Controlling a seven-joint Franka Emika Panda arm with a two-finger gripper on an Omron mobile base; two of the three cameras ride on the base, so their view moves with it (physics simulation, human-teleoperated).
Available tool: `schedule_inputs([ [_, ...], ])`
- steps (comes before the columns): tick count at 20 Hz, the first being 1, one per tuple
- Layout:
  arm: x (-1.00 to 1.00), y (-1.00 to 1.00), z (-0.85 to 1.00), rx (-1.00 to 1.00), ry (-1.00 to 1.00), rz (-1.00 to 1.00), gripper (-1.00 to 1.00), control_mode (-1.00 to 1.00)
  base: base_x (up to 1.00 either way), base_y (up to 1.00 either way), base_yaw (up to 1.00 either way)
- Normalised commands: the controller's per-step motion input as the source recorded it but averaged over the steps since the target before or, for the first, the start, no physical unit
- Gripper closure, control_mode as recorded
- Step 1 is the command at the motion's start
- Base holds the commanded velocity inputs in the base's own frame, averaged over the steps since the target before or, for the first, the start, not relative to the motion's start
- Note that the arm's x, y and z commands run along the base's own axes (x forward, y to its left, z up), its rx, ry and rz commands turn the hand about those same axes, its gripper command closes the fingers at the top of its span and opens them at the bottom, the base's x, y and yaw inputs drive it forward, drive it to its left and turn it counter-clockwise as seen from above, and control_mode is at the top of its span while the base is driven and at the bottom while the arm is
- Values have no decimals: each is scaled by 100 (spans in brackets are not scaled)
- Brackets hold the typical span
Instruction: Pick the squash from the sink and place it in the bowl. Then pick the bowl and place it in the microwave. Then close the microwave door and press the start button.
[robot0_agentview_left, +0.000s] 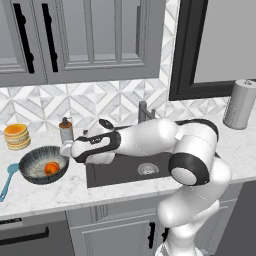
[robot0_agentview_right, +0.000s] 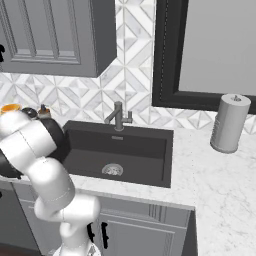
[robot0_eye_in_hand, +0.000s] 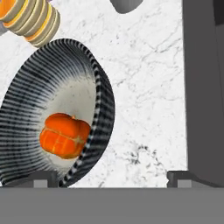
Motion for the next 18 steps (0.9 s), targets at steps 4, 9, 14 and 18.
schedule_inputs([
  [4, 34, 40, 0, 6, 11, -4, -100, -100, 0, 0, 0],
  [9, 14, 43, -17, 2, 12, -1, -100, -100, 0, 0, 0],
  [14, 3, 16, -30, 0, 6, 0, -100, -100, 0, 0, 0],
  [18, 0, 4, -23, 0, 7, 0, 100, -100, 0, 0, 0],
])
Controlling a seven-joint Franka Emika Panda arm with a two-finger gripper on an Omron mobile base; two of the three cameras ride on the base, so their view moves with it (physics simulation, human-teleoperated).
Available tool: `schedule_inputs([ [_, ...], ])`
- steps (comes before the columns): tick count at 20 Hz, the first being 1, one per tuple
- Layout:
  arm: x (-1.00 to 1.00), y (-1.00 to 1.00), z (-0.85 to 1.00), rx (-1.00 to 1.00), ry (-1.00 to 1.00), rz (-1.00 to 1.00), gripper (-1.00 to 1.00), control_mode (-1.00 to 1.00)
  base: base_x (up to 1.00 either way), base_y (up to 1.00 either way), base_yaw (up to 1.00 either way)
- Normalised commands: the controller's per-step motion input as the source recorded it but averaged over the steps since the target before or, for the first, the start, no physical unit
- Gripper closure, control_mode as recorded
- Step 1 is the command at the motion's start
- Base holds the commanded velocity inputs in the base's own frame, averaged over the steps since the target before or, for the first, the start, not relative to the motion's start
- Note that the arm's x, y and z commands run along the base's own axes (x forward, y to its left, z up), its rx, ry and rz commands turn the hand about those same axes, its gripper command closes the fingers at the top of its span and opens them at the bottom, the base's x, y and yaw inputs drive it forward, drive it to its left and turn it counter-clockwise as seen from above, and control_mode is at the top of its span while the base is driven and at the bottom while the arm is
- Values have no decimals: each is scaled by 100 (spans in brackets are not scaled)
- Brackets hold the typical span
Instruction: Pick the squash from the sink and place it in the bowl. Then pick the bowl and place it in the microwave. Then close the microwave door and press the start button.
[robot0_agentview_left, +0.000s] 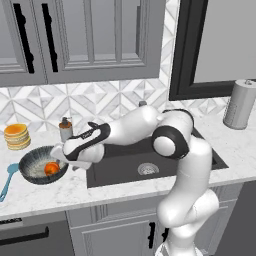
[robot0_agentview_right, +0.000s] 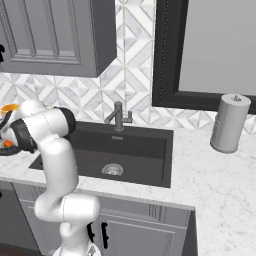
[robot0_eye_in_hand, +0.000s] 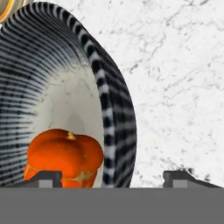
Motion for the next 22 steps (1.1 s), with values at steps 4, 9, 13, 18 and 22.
schedule_inputs([
  [4, 4, 0, -18, 2, 8, 0, 100, -100, 0, 0, 0],
  [9, 9, 0, -19, 0, 14, 0, 100, -100, 0, 0, 0],
  [13, -41, 0, 29, 1, 0, 0, 100, -100, 0, 0, 0],
  [18, -70, -18, 99, 0, -7, 0, 100, -100, 0, 0, 0],
  [22, -52, -40, 99, 0, -4, 0, 100, -100, 0, 0, 0],
])
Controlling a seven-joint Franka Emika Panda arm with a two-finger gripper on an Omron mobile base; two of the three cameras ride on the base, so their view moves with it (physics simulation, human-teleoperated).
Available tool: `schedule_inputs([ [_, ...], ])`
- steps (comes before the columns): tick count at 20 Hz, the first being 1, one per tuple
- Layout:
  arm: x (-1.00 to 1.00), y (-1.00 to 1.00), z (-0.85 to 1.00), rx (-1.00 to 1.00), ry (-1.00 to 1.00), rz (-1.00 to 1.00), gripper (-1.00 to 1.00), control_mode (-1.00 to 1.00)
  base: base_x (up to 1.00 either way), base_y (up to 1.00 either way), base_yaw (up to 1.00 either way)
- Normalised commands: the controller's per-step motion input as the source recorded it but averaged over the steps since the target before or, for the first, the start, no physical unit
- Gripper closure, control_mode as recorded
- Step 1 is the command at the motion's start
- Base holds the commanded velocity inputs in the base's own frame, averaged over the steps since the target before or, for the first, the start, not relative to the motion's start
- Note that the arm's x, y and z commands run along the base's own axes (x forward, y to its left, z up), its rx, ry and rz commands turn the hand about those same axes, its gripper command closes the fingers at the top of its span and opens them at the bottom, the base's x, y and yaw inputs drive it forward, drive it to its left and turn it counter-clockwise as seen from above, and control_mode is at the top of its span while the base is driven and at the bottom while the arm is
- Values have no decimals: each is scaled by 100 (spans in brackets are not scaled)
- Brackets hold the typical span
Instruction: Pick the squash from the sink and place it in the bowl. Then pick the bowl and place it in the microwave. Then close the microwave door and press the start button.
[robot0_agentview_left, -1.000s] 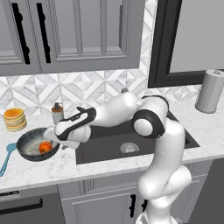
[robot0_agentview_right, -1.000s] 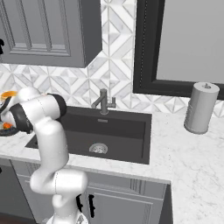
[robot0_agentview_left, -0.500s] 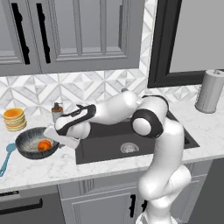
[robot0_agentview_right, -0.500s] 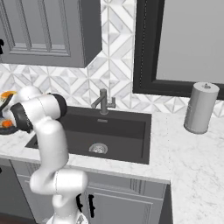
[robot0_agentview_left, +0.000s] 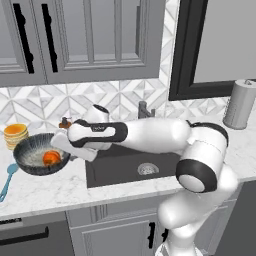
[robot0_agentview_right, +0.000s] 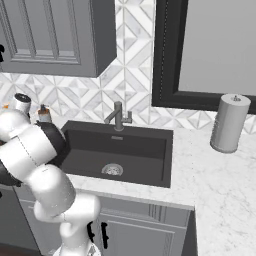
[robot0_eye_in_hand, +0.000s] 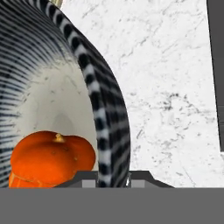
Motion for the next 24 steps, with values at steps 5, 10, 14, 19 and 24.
schedule_inputs([
  [5, -47, -60, 99, -7, 0, 0, 100, -100, 0, 0, 0],
  [10, -50, -70, 100, -13, 0, 0, 100, -100, 0, 0, 0],
  [14, -34, -84, 66, -5, 1, 0, 100, -100, 0, 0, 0],
  [19, -29, -65, 54, 0, 4, -1, 100, -100, 0, 0, 0],
  [24, -31, -64, 63, 0, 11, -13, 100, -100, 0, 0, 0],
])
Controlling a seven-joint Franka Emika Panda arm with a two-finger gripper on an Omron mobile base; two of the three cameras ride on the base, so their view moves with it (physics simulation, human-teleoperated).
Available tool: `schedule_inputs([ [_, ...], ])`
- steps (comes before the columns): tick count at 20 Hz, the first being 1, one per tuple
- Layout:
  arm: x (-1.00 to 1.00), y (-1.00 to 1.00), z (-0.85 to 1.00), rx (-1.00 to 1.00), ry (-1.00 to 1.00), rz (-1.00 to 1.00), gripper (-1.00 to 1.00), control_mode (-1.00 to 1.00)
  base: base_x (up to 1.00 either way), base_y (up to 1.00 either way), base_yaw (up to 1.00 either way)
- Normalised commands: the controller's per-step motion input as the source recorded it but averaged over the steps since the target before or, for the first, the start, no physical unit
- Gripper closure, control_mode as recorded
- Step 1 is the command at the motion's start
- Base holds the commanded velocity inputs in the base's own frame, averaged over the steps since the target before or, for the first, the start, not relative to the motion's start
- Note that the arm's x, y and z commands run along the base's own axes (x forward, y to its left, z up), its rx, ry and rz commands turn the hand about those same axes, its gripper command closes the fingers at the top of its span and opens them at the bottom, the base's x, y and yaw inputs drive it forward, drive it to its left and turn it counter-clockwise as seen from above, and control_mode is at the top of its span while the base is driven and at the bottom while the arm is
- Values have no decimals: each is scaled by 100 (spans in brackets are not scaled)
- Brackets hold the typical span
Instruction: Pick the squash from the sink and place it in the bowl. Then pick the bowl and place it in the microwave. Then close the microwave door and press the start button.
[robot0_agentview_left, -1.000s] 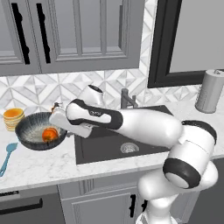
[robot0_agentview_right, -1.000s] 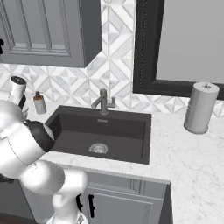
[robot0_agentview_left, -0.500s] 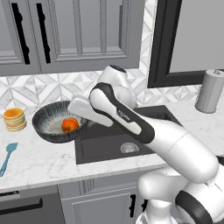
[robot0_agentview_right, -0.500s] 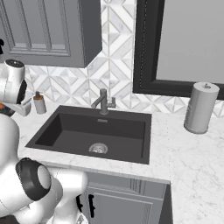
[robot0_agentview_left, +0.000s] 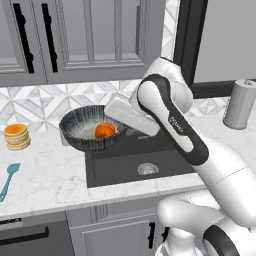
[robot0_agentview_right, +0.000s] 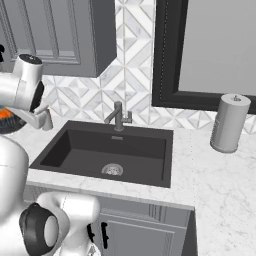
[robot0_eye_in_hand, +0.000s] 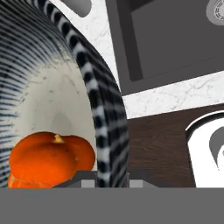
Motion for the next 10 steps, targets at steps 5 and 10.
schedule_inputs([
  [5, -27, -42, 66, 0, 19, -51, 100, -100, 0, 0, 0],
  [10, -46, -77, 23, 0, 10, -37, 100, -100, 0, 0, 0],
])
